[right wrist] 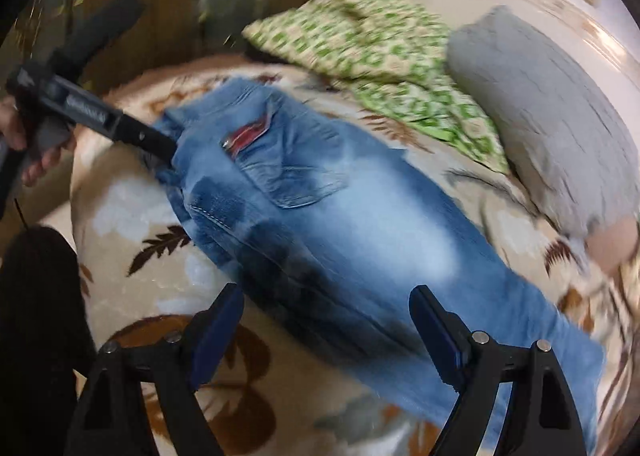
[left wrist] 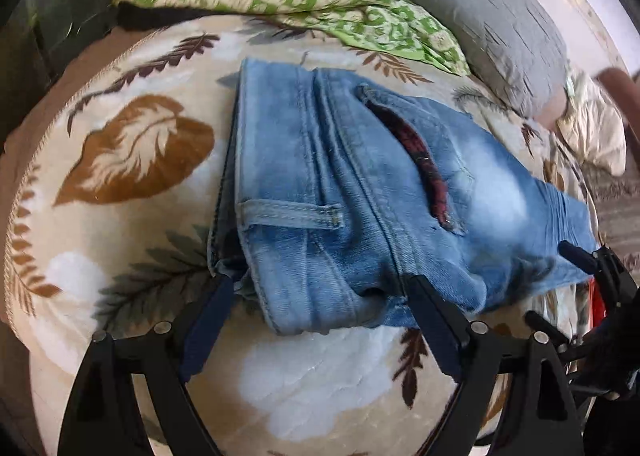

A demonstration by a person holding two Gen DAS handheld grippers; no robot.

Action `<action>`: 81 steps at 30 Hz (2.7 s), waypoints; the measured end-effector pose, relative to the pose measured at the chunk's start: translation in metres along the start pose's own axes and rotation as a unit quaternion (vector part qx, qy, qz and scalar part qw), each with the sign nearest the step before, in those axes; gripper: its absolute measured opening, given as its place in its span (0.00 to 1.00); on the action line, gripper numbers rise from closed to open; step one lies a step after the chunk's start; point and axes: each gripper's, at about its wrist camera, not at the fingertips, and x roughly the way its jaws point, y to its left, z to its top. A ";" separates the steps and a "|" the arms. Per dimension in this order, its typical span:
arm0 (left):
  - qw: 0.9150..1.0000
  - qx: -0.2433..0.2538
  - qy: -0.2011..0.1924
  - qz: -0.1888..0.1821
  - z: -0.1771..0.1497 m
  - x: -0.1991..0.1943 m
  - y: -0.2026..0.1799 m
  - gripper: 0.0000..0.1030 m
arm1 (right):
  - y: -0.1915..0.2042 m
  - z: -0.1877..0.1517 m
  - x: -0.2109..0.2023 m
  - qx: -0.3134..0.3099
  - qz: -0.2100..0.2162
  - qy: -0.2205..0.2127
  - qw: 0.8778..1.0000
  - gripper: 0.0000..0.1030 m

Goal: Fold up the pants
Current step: 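Press the folded blue jeans flat with the right gripper, then grasp the folded jeans edge with the right gripper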

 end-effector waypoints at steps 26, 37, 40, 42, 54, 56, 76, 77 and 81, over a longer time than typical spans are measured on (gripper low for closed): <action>0.989 0.144 0.029 0.006 0.000 0.002 0.014 0.32 | 0.030 0.000 0.045 -0.046 0.009 0.061 0.997 0.29; 0.963 0.252 -0.097 -0.015 0.021 -0.084 -0.100 0.99 | -0.058 -0.062 -0.069 0.216 -0.062 -0.070 0.972 0.91; 0.947 0.305 -0.079 -0.062 0.036 -0.072 -0.159 0.99 | -0.102 -0.112 -0.096 0.357 -0.068 -0.096 0.927 0.91; 0.939 0.328 -0.063 -0.079 0.041 -0.062 -0.195 0.99 | -0.125 -0.154 -0.113 0.442 -0.077 -0.119 0.886 0.91; 0.874 0.448 0.049 -0.185 0.070 0.023 -0.414 0.99 | -0.201 -0.248 -0.121 0.629 -0.075 -0.168 0.755 0.91; 0.865 0.459 0.066 -0.189 0.073 0.040 -0.441 0.99 | -0.211 -0.252 -0.115 0.639 -0.071 -0.177 0.745 0.91; 0.849 0.468 0.213 -0.117 0.068 0.164 -0.550 0.99 | -0.244 -0.256 -0.071 0.653 -0.071 -0.171 0.735 0.34; 0.848 0.471 0.216 -0.114 0.067 0.164 -0.553 0.99 | -0.243 -0.257 -0.071 0.653 -0.073 -0.170 0.735 0.32; 0.841 0.482 0.227 -0.097 0.058 0.172 -0.566 0.95 | -0.242 -0.256 -0.071 0.646 -0.082 -0.163 0.741 0.32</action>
